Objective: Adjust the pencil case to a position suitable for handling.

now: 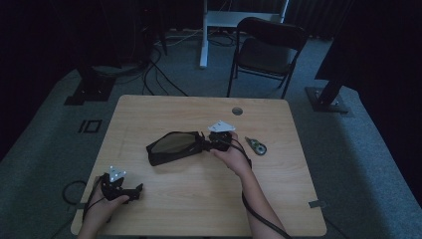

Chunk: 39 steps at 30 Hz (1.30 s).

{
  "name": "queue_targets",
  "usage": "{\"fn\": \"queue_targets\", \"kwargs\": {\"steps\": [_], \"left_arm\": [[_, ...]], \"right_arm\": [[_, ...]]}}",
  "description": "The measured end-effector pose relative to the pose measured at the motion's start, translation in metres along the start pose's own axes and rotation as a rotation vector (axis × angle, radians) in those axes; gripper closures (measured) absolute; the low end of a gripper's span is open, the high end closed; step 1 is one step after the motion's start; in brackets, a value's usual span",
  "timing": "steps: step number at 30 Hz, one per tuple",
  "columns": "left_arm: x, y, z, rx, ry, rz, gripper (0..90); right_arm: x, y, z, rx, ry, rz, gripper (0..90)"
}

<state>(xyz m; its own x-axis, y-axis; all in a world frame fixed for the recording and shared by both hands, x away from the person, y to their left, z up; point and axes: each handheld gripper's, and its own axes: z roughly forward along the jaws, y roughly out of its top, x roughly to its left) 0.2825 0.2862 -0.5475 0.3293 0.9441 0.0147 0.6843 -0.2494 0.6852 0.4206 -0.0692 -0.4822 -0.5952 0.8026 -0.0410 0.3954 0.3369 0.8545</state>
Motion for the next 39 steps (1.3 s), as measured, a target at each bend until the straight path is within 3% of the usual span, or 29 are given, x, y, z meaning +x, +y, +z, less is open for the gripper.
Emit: {"fn": "queue_targets", "kwargs": {"steps": [7,12,18,20,35,39], "left_arm": [[0.000,0.000,0.000,0.000,0.000,0.000,0.1],[0.000,0.000,0.000,0.000,0.000,0.000,0.1],[0.000,0.000,0.000,0.000,0.000,0.000,0.1],[0.000,0.000,0.000,0.000,0.000,0.000,0.1],[0.000,0.000,0.000,0.000,0.000,0.000,0.1],[0.000,0.000,0.000,0.000,0.000,0.000,0.1]], "right_arm": [[0.003,0.003,0.014,0.006,-0.034,0.009,59.6],[0.004,0.001,0.018,0.028,-0.020,0.023,61.7],[0.007,-0.002,0.024,0.053,-0.006,0.018,76.9],[0.009,-0.002,0.024,0.063,-0.012,-0.019,84.7],[0.013,-0.012,0.007,0.070,-0.022,-0.029,86.4],[0.007,-0.023,-0.006,0.066,-0.048,0.008,86.3]]}}
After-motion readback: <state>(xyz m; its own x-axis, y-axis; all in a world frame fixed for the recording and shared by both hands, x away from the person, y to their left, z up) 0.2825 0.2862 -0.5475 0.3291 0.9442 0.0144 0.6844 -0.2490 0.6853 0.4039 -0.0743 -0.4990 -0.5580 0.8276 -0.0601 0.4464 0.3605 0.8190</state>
